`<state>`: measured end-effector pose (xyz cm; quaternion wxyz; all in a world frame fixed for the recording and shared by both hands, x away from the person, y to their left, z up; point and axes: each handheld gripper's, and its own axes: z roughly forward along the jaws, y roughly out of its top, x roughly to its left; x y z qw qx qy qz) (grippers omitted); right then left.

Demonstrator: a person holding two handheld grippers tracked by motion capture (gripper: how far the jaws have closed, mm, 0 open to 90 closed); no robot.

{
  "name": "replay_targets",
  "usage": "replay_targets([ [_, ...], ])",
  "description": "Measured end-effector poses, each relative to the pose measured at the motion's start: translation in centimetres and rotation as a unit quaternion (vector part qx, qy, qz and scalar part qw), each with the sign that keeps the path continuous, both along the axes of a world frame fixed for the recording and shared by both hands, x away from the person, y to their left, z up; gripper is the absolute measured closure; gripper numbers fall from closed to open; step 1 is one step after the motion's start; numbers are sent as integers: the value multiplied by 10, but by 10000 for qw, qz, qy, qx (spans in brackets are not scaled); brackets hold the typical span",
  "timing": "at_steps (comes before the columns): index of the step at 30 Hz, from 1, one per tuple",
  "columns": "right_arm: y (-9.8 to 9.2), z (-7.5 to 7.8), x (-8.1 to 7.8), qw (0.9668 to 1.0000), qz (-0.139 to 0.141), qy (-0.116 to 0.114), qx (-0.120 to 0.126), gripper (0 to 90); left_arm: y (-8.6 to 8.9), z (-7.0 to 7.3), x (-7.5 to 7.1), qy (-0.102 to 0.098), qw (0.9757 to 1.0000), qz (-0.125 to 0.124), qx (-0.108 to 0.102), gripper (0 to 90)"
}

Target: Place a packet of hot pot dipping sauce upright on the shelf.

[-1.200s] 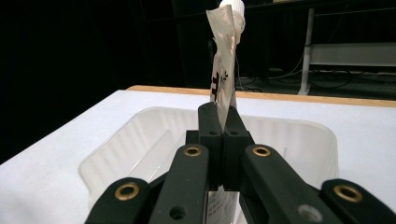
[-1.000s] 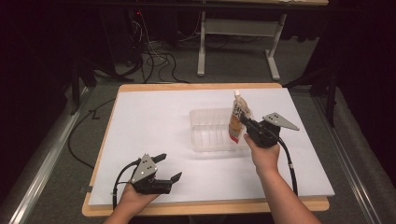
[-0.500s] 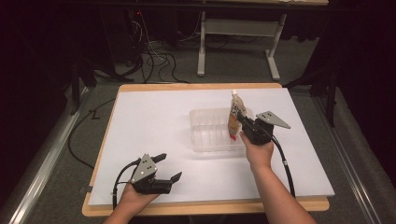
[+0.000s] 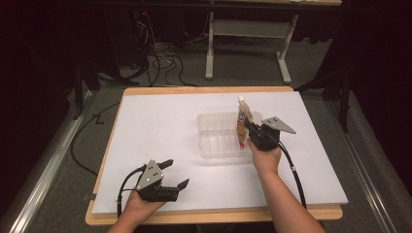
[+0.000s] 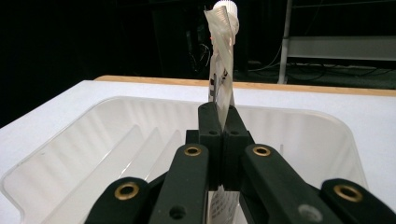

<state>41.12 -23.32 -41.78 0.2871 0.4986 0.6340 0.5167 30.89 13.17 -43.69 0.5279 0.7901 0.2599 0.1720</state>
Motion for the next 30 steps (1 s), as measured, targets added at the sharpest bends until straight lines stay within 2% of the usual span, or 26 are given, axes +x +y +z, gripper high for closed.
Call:
replay_targets([
  [10,-1,-5,-2,10000,28,21,-29,900,0,0,0,-16,10000,11,-9,174],
  [30,-1,-12,-16,9997,156,18,-175,900,0,0,0,-17,10000,-25,18,174],
])
